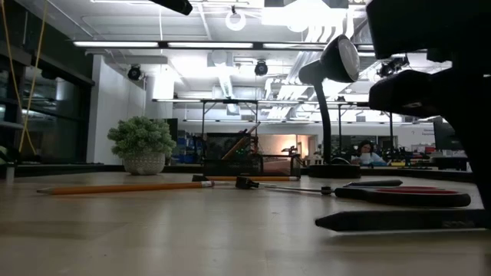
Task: Pick and place office supplies into organizer
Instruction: Put the bottom black pen into the black desk organizer
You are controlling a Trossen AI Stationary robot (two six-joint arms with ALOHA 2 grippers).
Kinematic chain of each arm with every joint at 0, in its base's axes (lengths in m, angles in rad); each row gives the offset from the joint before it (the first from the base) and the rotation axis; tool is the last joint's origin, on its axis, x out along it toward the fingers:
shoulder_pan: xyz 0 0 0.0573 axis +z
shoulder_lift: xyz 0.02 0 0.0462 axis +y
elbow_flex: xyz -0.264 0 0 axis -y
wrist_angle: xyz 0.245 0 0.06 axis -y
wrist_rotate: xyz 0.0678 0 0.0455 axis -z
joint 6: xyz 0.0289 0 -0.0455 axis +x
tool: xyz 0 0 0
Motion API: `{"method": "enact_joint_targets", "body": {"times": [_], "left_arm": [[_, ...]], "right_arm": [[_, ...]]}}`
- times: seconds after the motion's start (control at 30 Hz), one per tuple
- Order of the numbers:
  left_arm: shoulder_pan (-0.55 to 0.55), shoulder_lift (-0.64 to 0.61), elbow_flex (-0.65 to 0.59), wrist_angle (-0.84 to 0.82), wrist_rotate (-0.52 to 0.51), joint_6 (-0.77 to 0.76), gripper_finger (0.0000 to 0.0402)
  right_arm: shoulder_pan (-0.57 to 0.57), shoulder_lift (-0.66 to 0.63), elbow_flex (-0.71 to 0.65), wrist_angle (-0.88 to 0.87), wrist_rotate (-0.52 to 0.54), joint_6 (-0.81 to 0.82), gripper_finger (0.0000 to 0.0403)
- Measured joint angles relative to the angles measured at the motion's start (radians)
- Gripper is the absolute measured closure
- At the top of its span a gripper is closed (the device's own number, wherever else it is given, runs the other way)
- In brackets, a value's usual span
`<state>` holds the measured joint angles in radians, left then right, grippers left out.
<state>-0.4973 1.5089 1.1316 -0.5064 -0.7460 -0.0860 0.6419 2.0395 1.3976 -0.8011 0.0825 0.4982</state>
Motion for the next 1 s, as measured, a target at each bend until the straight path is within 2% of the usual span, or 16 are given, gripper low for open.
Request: {"method": "enact_joint_targets", "body": {"times": [0.43,0.73,1.0], "left_arm": [[0.0,0.0,0.0,-0.014,-0.009,0.002,0.0285],[-0.013,0.0,0.0,-0.018,-0.005,-0.019,0.0285],[-0.016,0.0,0.0,0.026,-0.006,-0.026,0.0285]], "right_arm": [[-0.003,-0.028,0.021,-0.105,0.116,0.11,0.0388],[-0.059,-0.138,0.021,-0.194,0.335,0.243,0.0388],[-0.169,-0.21,0.022,-0.158,0.487,0.286,0.0388]]}}
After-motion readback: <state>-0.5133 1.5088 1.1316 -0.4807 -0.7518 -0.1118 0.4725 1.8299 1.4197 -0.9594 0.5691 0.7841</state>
